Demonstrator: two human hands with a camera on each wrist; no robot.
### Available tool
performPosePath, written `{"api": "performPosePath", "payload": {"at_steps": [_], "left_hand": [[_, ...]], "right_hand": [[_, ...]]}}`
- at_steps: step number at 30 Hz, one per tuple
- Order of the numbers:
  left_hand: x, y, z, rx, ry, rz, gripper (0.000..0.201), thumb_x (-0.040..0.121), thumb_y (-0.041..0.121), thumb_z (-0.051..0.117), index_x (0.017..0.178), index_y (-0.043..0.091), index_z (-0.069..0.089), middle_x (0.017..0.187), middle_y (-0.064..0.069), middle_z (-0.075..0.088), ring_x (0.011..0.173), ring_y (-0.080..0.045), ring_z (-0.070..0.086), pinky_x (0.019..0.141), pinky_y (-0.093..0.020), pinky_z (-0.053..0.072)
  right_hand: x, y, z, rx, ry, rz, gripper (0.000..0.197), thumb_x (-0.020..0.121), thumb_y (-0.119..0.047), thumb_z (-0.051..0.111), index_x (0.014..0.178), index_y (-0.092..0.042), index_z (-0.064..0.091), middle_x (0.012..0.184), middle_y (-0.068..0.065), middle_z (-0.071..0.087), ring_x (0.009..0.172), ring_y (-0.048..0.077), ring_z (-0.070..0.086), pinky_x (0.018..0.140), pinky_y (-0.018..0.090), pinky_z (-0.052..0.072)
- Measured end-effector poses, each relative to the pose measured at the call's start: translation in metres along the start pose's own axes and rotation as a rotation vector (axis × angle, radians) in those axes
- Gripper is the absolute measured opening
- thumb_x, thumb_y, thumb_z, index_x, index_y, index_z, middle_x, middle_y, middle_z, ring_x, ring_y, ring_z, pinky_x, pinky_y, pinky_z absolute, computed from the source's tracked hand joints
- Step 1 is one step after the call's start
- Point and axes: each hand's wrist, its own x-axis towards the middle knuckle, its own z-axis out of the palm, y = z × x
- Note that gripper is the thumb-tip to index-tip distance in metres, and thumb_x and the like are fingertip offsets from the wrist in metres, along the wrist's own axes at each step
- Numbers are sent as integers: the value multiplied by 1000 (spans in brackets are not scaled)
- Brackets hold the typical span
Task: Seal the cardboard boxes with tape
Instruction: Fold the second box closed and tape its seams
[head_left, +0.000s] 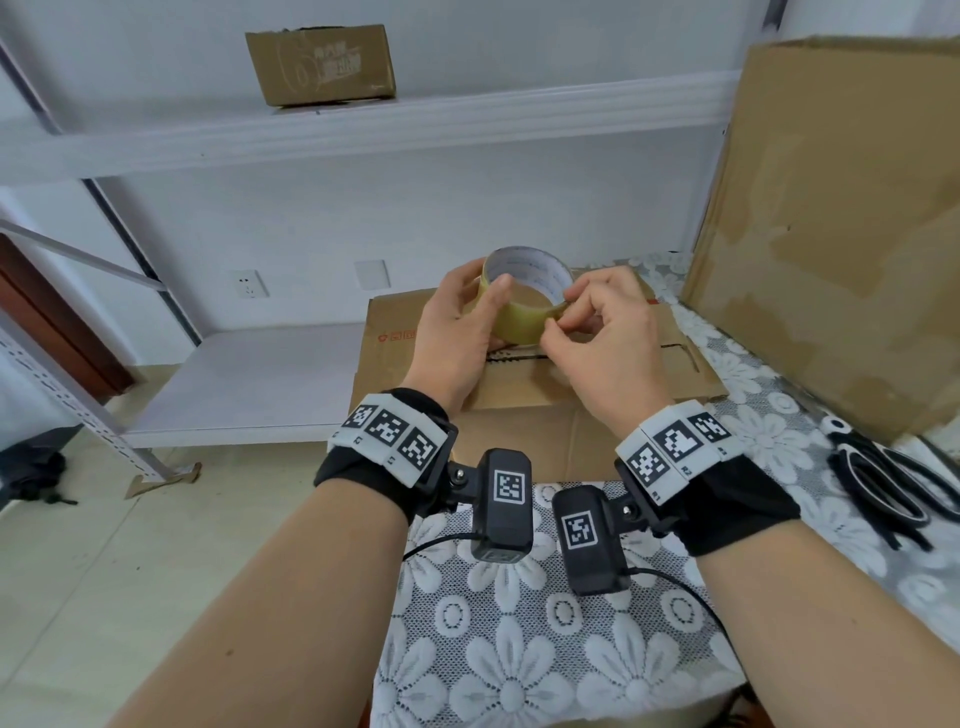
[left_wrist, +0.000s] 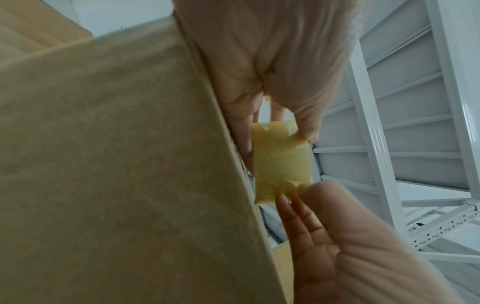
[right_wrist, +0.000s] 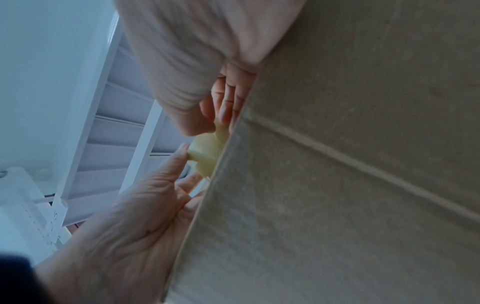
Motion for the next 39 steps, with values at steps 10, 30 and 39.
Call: {"api": "performPosePath", "payload": {"at_steps": [10, 30, 39], "left_hand": [[0, 1, 0, 27, 29, -8, 44, 97, 36, 57, 137, 18, 49, 127, -3, 61, 110, -15, 63, 73, -22, 56], [-7, 2, 1, 33, 83, 58, 67, 77, 10, 81, 135, 21, 47, 135, -4, 53, 127, -13, 50, 107, -30, 44], [-4, -1, 2, -81, 104, 94, 48, 79, 8, 79, 101, 29, 42, 122, -6, 54, 94, -7, 66, 78, -23, 56]], "right_hand": [[5, 1, -7, 63, -43, 124, 17, 72, 4, 68, 63, 0, 54, 92, 3, 54, 79, 13, 59, 80, 38, 53], [12, 1, -12, 217, -118, 261, 22, 83, 5, 64, 75, -14, 57, 78, 11, 66, 74, 22, 65, 77, 40, 57], [14, -3, -20, 410, -238, 294, 25, 84, 9, 61, 69, -10, 55, 80, 18, 63, 70, 18, 61, 68, 24, 53]]}}
